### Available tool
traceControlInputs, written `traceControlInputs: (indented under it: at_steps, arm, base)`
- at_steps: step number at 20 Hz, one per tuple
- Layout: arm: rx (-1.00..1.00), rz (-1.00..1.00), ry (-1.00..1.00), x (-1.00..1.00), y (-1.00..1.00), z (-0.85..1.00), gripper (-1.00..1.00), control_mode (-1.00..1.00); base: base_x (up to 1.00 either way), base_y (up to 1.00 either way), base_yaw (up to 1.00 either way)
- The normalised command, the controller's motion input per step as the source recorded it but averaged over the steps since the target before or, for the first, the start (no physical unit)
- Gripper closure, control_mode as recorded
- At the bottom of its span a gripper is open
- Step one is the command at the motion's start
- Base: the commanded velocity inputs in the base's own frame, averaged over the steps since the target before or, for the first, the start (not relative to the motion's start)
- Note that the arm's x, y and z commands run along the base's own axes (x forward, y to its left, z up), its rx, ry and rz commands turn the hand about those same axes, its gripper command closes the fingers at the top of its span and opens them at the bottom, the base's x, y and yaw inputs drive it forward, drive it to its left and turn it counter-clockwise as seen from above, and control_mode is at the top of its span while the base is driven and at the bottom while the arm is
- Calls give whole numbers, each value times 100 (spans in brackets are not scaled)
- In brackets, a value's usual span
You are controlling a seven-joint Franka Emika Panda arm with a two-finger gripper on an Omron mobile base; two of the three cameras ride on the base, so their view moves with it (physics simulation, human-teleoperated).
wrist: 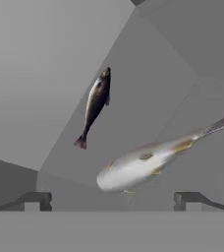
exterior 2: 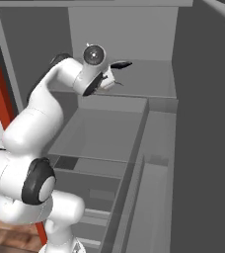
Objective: Place the fish on the counter behind the older fish on the same shelf of the fridge to maintain FIFO order. Close the fridge door when finished.
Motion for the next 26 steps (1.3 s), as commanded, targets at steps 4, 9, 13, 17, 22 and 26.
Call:
traceControlInputs:
  at_steps: [4,9,13,17,22,26]
  arm:
    - [-1,0,8,-74,37,-3,-100,-100]
    - [-2,0,6,-71,10,-7,-100,-100]
    - [-2,0,0,-75,0,-22,-100,-100]
    - [-4,0,0,-67,0,-32,-100,-100]
    - [-2,0,4,-14,6,-13,-100,-100]
    - [-1,0,3,0,0,-21,-100,-100]
  base:
    - [0,0,0]
    - [0,0,0]
    - [0,0,0]
    - [0,0,0]
    - [0,0,0]
    - [0,0,0]
